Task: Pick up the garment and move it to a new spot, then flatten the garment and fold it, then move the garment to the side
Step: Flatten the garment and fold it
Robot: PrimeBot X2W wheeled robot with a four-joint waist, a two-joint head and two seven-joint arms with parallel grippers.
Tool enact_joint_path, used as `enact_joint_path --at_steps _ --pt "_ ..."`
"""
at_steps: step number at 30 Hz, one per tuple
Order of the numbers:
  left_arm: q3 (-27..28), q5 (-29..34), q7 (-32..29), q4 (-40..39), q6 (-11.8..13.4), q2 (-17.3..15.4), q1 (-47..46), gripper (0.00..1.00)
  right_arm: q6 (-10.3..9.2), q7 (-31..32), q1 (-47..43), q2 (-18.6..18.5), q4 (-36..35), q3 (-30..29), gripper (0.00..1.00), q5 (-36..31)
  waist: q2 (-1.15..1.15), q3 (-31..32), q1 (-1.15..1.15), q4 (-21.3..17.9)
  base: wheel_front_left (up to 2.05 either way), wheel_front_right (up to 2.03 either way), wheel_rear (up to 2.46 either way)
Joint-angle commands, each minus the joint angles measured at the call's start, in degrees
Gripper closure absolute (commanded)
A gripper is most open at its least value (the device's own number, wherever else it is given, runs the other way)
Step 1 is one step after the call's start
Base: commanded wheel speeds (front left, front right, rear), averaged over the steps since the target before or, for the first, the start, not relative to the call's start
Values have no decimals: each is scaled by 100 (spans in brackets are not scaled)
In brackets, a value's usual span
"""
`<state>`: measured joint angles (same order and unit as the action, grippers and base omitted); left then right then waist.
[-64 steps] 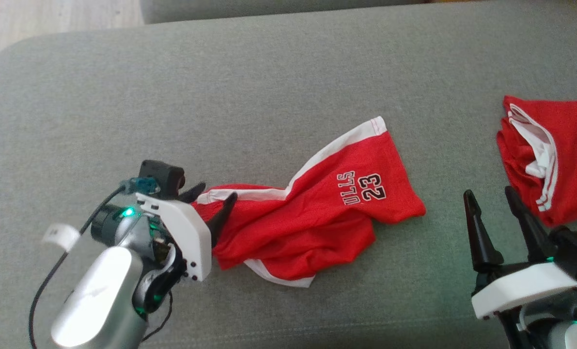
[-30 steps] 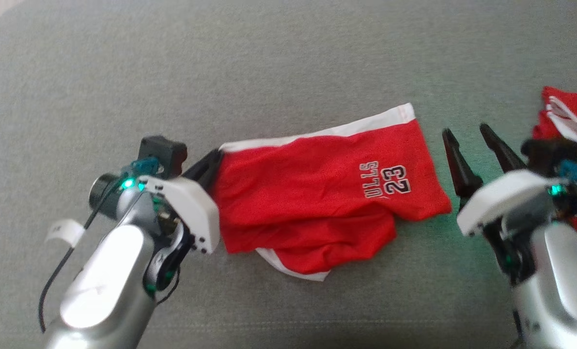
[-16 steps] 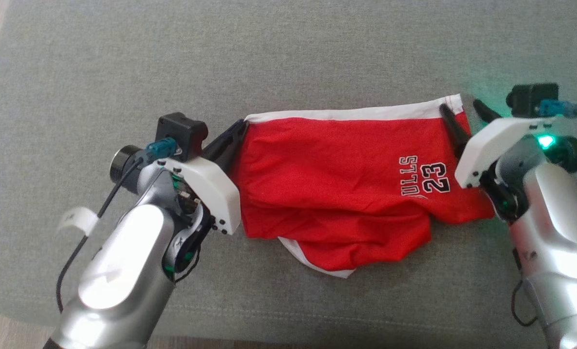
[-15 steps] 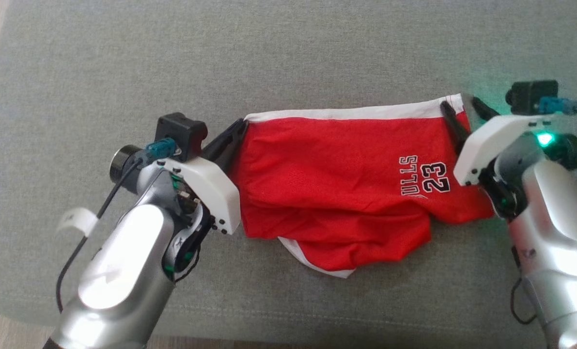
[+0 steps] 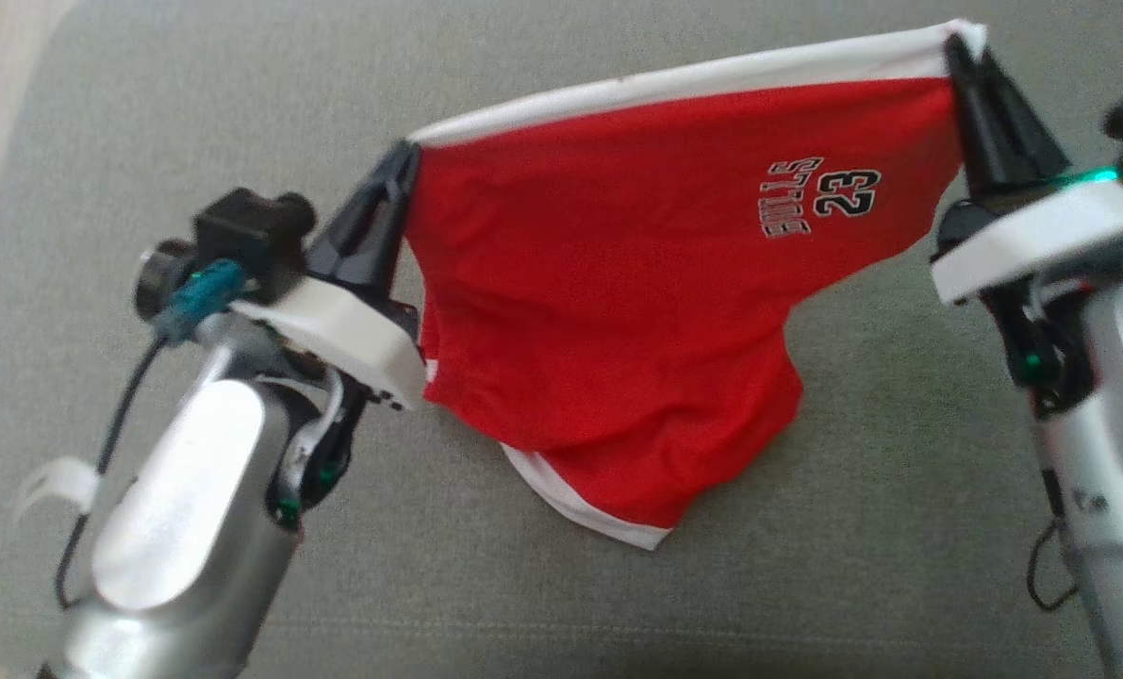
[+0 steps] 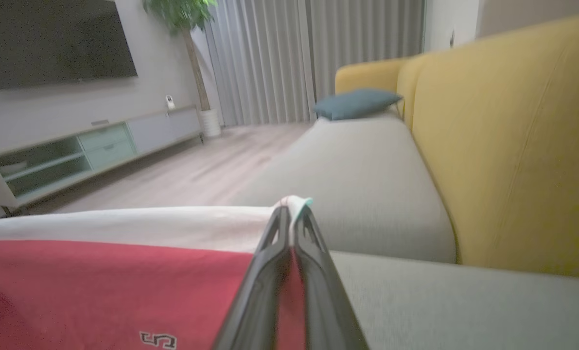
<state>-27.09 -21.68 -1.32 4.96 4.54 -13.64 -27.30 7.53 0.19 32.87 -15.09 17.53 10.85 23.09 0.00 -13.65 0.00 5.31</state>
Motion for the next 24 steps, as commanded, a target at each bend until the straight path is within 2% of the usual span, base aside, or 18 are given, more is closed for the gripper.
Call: enact_joint_path --at_steps 1,10,15,20,24 --pt "292 48 60 -254 47 -206 -177 100 -4 -40 -133 -52 -281 4 100 1 0 191 0 -81 0 0 0" --pt "731 202 275 -1627 365 -538 -198 100 -4 727 -925 99 -3323 -745 100 -532 0 835 0 -297 0 0 0" --pt "864 240 8 -2321 412 -725 -412 100 -4 1294 -900 177 -4399 -1050 100 -696 0 998 0 -388 0 0 0" --pt "836 52 -156 -2156 289 -682 -695 100 -4 1523 -618 191 -4370 -1059 100 -570 0 926 0 -452 0 0 0" --pt "809 -249 -121 -1389 79 -474 -1132 100 -4 1499 -72 122 -3695 -896 100 -323 0 711 0 -499 0 0 0"
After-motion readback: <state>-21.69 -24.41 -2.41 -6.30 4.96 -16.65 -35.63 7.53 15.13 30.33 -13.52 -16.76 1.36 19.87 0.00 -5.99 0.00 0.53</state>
